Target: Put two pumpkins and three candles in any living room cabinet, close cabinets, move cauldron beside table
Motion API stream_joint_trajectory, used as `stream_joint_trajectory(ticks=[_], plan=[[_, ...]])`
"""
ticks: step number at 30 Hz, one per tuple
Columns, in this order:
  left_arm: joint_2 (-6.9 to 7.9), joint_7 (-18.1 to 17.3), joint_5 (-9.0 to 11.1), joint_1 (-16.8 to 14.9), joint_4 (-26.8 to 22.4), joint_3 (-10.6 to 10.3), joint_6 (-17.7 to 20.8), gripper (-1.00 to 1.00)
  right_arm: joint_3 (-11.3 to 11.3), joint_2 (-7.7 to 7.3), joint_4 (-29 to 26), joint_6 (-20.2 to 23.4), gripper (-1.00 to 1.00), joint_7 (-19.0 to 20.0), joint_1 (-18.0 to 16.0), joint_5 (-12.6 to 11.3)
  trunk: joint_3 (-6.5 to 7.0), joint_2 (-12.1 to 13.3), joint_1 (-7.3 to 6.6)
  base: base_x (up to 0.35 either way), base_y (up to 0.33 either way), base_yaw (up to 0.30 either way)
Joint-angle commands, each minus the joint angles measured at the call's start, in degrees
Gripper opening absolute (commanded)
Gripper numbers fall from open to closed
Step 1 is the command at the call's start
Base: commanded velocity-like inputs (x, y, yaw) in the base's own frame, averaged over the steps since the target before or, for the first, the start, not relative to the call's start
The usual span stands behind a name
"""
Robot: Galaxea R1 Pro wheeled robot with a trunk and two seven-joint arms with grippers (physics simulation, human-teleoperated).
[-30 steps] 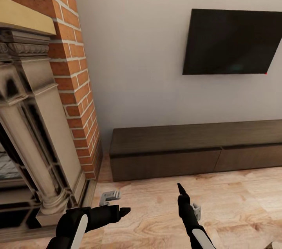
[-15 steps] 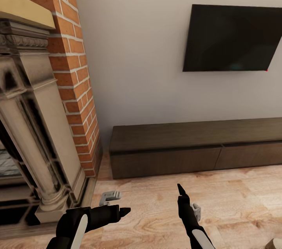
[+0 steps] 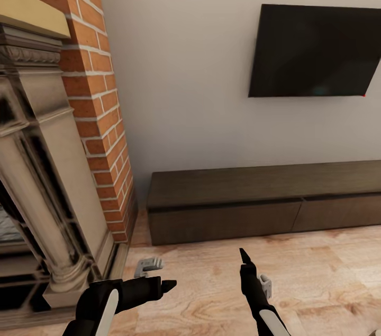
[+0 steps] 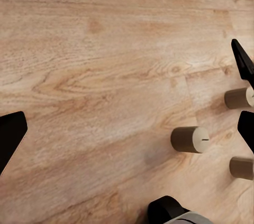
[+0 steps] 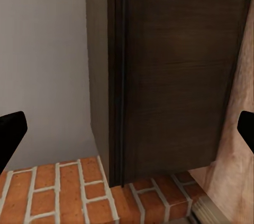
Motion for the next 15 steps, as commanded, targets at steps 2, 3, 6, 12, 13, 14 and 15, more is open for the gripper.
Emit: stream_joint_trajectory(ticks=[2,3,6,12,13,14,15], plan=[[-0.07,0.2,0.5,0.0,0.0,0.1,0.4,1.0,-0.1,0.03,0.0,0.1,1.0,0.3,0.0,-0.5,-0.06,0.0,0.01,0.208,0.091,0.0],[-0.05,0.2,0.5,0.0,0.0,0.1,0.4,1.0,-0.1,0.03,0.0,0.1,1.0,0.3,-0.1,-0.5,-0.06,0.0,0.01,0.233,0.109,0.0],[-0.04,0.2,0.5,0.0,0.0,0.1,0.4,1.0,-0.1,0.03,0.0,0.1,1.0,0.3,-0.1,-0.5,-0.06,0.0,0.01,0.261,0.097,0.0],[-0.02,0.2,0.5,0.0,0.0,0.0,0.3,1.0,-0.1,0.03,0.0,0.1,1.0,0.3,-0.1,-0.5,-0.06,0.0,0.01,0.277,0.043,0.0],[-0.02,0.2,0.5,0.0,0.0,0.0,0.3,1.0,-0.1,0.03,0.0,0.1,1.0,0.3,0.0,-0.5,-0.06,0.0,0.01,0.278,-0.001,0.0],[-0.03,0.2,0.5,0.0,0.0,0.0,0.3,1.0,-0.1,0.03,0.0,0.1,1.0,0.3,0.0,-0.5,-0.06,0.0,0.01,0.275,-0.044,0.0],[-0.04,0.2,0.5,0.0,0.0,0.0,0.3,1.0,-0.1,0.03,0.0,0.1,1.0,0.3,0.0,-0.5,-0.06,0.0,0.01,0.272,-0.086,0.0]])
